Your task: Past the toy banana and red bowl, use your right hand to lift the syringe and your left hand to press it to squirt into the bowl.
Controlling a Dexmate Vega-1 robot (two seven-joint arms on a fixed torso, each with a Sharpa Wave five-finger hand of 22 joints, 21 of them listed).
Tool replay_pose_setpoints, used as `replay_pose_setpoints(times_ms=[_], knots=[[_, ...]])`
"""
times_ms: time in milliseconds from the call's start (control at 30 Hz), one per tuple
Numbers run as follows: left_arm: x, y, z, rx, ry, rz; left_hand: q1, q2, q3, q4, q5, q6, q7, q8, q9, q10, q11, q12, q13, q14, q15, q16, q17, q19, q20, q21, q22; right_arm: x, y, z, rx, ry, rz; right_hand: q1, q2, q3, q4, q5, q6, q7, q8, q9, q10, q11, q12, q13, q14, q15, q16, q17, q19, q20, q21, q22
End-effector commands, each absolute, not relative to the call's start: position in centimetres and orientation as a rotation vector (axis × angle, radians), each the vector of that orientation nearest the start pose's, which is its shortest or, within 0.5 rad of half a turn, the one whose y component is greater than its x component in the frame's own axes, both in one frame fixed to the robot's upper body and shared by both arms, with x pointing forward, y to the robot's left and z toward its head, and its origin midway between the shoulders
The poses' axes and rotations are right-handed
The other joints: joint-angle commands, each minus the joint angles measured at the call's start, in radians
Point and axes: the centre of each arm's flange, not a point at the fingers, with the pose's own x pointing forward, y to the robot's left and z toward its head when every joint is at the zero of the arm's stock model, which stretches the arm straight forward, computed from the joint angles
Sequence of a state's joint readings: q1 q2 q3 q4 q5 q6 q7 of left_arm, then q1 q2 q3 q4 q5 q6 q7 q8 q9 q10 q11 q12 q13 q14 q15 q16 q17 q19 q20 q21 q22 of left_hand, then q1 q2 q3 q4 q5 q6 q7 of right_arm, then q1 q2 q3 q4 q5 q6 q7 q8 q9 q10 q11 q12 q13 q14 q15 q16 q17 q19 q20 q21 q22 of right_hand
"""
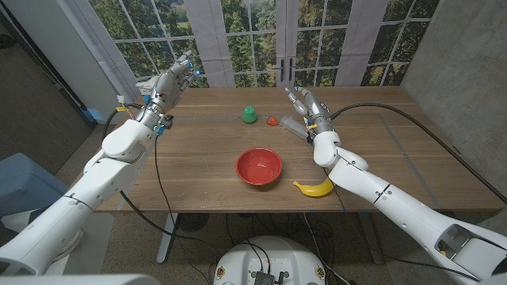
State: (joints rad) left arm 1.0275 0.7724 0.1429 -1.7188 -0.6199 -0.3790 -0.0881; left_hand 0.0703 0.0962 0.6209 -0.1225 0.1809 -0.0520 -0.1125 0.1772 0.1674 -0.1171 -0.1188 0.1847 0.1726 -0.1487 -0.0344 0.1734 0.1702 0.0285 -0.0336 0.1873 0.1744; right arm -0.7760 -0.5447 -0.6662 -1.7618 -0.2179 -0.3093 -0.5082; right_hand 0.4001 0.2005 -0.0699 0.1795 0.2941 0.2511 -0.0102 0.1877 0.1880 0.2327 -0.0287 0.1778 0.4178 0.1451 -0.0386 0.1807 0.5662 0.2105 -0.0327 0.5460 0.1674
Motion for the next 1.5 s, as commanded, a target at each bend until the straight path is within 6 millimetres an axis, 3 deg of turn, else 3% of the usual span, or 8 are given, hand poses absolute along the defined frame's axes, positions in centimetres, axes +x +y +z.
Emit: replay_pose_setpoints(times_ms=[33, 167, 533, 733, 867, 933, 1433, 1500], knots=[[53.1, 33.5, 7.9, 0.201, -0.932, -0.294, -0.007, 0.065, 0.001, 0.017, 0.003, -0.036, 0.006, -0.008, 0.003, -0.026, -0.009, -0.006, 0.003, -0.022, -0.125, -0.002, 0.003, -0.020, -0.061, -0.003, 0.002, 58.0, -16.8, 3.7, -0.549, -0.798, -0.072, -0.030, 0.003, 0.029, 0.001, 0.005, -0.022, 0.030, -0.007, -0.001, -0.035, 0.004, -0.003, -0.022, -0.032, -0.044, -0.003, -0.024, 0.002, -0.018, -0.019, 0.002], [53.3, 33.6, 7.9, 0.196, -0.928, -0.295, -0.009, 0.064, -0.001, 0.021, 0.004, -0.062, 0.028, -0.011, 0.002, -0.045, 0.000, -0.009, 0.003, -0.031, -0.114, -0.003, 0.001, -0.031, -0.072, -0.004, 0.002, 57.9, -17.1, 3.7, -0.491, -0.805, -0.043, -0.039, -0.001, 0.047, -0.003, 0.006, -0.038, 0.040, -0.008, -0.002, -0.054, 0.013, -0.004, -0.035, -0.052, -0.035, -0.005, -0.040, -0.003, -0.020, -0.031, 0.001], [53.8, 33.7, 7.7, 0.185, -0.908, -0.316, -0.014, 0.067, -0.001, 0.031, 0.005, -0.088, 0.037, -0.012, 0.002, -0.062, 0.000, -0.009, 0.004, -0.044, -0.111, -0.003, 0.001, -0.042, -0.078, -0.004, 0.001, 57.4, -18.1, 3.6, -0.315, -0.794, 0.035, -0.063, -0.008, 0.064, -0.004, 0.004, -0.067, 0.042, -0.010, -0.004, -0.083, 0.017, -0.002, -0.058, -0.081, -0.026, -0.003, -0.066, -0.022, -0.016, -0.057, 0.000], [54.0, 33.8, 7.4, 0.182, -0.901, -0.324, -0.013, 0.062, -0.005, 0.032, 0.006, -0.103, 0.056, -0.004, 0.002, -0.073, 0.013, -0.004, 0.004, -0.048, -0.091, -0.001, -0.004, -0.117, -0.098, -0.019, 0.000, 57.2, -18.5, 3.2, -0.203, -0.810, 0.095, -0.059, -0.026, 0.075, -0.021, -0.001, -0.056, 0.060, -0.002, -0.005, -0.074, 0.032, 0.005, -0.075, -0.073, -0.008, 0.002, -0.090, -0.011, -0.005, -0.068, -0.002], [54.0, 33.8, 7.5, 0.187, -0.896, -0.336, -0.013, 0.061, -0.006, 0.032, 0.006, -0.107, 0.058, -0.003, 0.002, -0.077, 0.019, -0.004, 0.004, -0.052, -0.087, -0.002, -0.004, -0.135, -0.101, -0.020, -0.001, 56.9, -18.7, 2.9, -0.130, -0.821, 0.102, -0.055, -0.034, 0.083, -0.033, -0.007, -0.058, 0.066, -0.001, -0.006, -0.079, 0.038, 0.006, -0.090, -0.088, -0.007, -0.001, -0.111, -0.047, -0.007, -0.097, -0.003], [54.0, 33.8, 7.5, 0.185, -0.896, -0.339, -0.013, 0.059, -0.007, 0.032, 0.006, -0.112, 0.062, -0.004, 0.002, -0.082, 0.024, -0.005, 0.004, -0.057, -0.080, -0.003, -0.005, -0.141, -0.102, -0.018, -0.001, 56.8, -18.8, 2.8, -0.099, -0.830, 0.117, -0.049, -0.038, 0.093, -0.044, -0.013, -0.057, 0.067, 0.001, -0.007, -0.077, 0.038, 0.009, -0.106, -0.085, -0.005, 0.002, -0.134, -0.093, -0.029, -0.133, -0.005], [53.5, 33.9, 6.9, 0.191, -0.891, -0.370, -0.013, 0.060, -0.011, 0.033, 0.006, -0.120, 0.075, -0.002, 0.001, -0.095, 0.033, -0.006, 0.003, -0.065, -0.065, -0.003, -0.005, -0.151, -0.102, -0.010, -0.002, 56.2, -20.5, 1.9, 0.220, -0.853, 0.207, -0.034, -0.052, 0.109, -0.070, -0.024, -0.050, 0.078, 0.003, -0.008, -0.087, 0.048, 0.008, -0.139, -0.121, 0.002, -0.004, -0.184, -0.143, -0.049, -0.191, -0.006], [53.5, 33.9, 6.7, 0.184, -0.886, -0.375, -0.013, 0.060, -0.012, 0.033, 0.007, -0.120, 0.074, -0.002, 0.001, -0.095, 0.034, -0.005, 0.003, -0.065, -0.066, -0.003, -0.005, -0.151, -0.102, -0.010, -0.002, 55.8, -21.1, 1.3, 0.297, -0.867, 0.167, -0.034, -0.053, 0.113, -0.075, -0.027, -0.031, 0.082, 0.008, -0.008, -0.082, 0.067, 0.010, -0.151, -0.122, 0.014, -0.001, -0.200, -0.176, -0.055, -0.218, -0.006]])
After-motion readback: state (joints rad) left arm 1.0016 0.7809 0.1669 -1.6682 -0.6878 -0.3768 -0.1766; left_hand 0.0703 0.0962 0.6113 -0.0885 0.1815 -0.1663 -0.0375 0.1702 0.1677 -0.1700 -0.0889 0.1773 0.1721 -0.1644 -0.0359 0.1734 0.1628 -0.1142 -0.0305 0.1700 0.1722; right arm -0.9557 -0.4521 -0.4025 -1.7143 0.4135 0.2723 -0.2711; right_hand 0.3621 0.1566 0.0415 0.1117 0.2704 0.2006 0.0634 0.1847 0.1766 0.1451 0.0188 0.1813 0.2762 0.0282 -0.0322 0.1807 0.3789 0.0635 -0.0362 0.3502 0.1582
